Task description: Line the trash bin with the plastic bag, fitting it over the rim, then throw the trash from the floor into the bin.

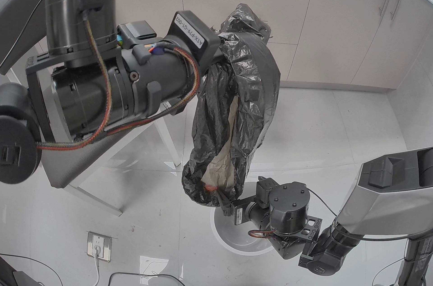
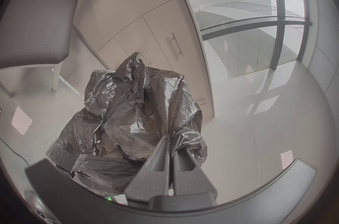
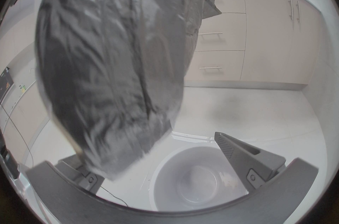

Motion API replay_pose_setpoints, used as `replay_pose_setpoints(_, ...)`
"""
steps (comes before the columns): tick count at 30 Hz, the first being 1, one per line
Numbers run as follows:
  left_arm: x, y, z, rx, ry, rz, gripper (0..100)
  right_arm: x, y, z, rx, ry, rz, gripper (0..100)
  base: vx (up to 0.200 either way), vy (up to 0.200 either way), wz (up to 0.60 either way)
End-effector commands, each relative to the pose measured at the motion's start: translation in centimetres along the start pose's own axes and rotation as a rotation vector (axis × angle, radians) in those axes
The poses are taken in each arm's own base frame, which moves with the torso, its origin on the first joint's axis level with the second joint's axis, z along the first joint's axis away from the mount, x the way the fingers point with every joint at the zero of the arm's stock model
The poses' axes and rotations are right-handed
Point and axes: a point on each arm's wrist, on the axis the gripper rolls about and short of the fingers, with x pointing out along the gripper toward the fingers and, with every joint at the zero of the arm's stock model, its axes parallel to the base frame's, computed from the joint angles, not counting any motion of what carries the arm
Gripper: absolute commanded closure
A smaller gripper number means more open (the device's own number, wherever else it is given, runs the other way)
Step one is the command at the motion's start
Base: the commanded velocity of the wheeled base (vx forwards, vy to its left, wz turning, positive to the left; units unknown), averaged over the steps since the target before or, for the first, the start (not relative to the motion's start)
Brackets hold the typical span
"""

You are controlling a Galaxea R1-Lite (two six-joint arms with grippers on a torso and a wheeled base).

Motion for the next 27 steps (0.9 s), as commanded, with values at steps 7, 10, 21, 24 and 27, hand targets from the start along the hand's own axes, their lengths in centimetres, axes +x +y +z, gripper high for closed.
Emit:
replay_pose_setpoints(7, -0.1, -0.1, 0.1, 0.0, -0.004, -0.002, 100, 2.5, 0.7, -0.9, 0.008, -0.027, -0.028, 0, 0.0, 0.0, 0.0)
replay_pose_setpoints(10, -0.1, -0.1, 0.1, 0.001, -0.004, -0.002, 100, 2.7, 0.8, -1.0, 0.009, -0.028, -0.028, 0, 0.0, 0.0, 0.0)
replay_pose_setpoints(21, -0.1, 0.0, 0.1, 0.001, -0.003, -0.003, 100, 2.6, 0.5, -0.9, 0.019, -0.033, -0.044, 100, 0.0, 0.0, 0.0)
replay_pose_setpoints(24, 0.0, 0.2, 0.0, 0.0, 0.004, 0.002, 100, 1.8, -0.2, -0.7, 0.016, -0.045, -0.049, 100, 0.0, 0.0, 0.0)
replay_pose_setpoints(27, 0.2, 0.5, -0.1, 0.0, 0.011, 0.01, 100, 1.1, -1.3, -0.4, -0.002, -0.054, -0.06, 100, 0.0, 0.0, 0.0)
